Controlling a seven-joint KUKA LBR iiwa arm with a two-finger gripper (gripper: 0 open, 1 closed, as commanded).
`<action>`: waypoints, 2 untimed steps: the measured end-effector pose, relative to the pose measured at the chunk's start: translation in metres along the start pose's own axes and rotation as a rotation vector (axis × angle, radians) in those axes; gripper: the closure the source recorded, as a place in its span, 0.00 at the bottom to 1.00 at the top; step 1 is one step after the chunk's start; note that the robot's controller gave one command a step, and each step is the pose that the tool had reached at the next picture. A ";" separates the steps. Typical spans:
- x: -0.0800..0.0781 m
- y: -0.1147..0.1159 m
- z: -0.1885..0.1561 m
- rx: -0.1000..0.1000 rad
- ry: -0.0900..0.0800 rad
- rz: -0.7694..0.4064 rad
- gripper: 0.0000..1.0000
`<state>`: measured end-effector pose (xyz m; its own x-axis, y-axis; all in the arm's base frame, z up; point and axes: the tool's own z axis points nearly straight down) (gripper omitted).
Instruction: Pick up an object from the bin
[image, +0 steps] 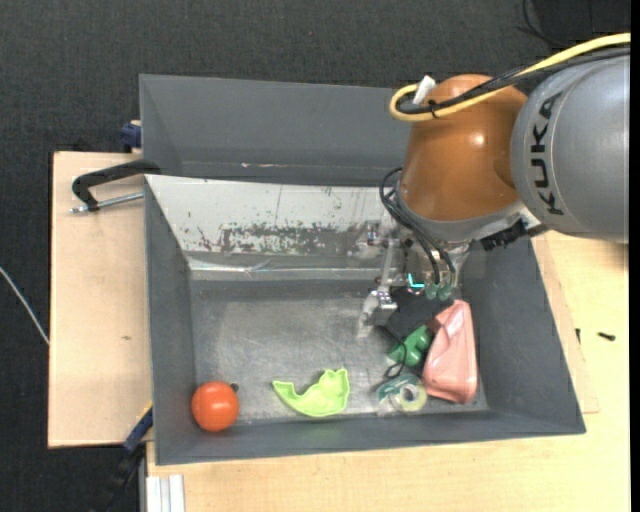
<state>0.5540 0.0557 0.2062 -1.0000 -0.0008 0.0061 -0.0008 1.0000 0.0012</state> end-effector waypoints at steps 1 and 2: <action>-0.002 0.000 -0.004 0.000 -0.008 0.001 0.00; -0.005 -0.001 0.130 -0.002 -0.014 0.130 1.00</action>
Offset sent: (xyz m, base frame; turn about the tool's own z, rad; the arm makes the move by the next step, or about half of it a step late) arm -0.0001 -0.0020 -0.1362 0.1304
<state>0.5581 0.0544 0.0764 -0.9916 0.1292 -0.0079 0.1292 0.9916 0.0033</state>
